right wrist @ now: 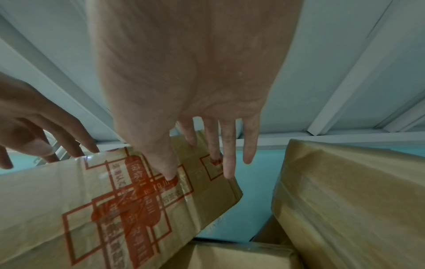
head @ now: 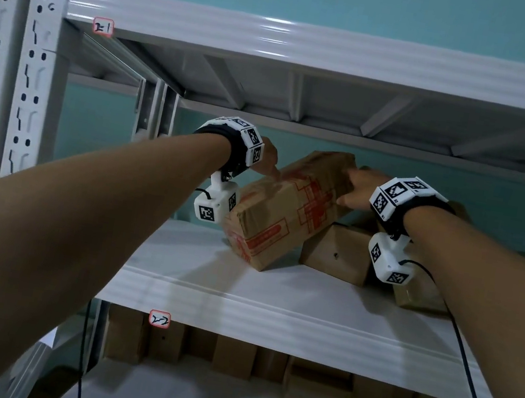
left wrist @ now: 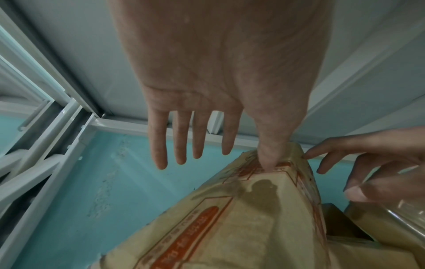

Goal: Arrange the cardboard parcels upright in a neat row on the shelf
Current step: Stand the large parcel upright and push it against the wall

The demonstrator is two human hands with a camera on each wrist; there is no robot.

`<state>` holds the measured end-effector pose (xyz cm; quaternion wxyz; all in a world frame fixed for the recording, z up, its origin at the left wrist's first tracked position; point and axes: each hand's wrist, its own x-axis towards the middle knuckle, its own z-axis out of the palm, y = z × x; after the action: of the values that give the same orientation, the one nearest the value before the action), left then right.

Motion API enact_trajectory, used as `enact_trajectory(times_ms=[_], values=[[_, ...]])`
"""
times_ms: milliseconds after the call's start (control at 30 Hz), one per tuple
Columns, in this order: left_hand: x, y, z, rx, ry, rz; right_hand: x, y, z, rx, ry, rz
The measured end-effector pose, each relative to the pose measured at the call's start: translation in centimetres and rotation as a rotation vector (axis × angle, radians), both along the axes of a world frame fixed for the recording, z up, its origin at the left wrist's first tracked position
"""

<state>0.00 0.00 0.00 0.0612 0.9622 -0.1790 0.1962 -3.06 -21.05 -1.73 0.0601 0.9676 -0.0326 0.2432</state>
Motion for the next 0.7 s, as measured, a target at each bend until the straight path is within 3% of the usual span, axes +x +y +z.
enact_trajectory(times_ms=[167,700], values=[[1.9,-0.5,-0.5,-0.074,0.158,0.008,0.7,-0.2,0.4,0.048,-0.005,-0.003],[3.8,-3.9,-2.0,-0.26,0.279,-0.037,1.3,-2.2,0.3,0.076,-0.012,-0.001]])
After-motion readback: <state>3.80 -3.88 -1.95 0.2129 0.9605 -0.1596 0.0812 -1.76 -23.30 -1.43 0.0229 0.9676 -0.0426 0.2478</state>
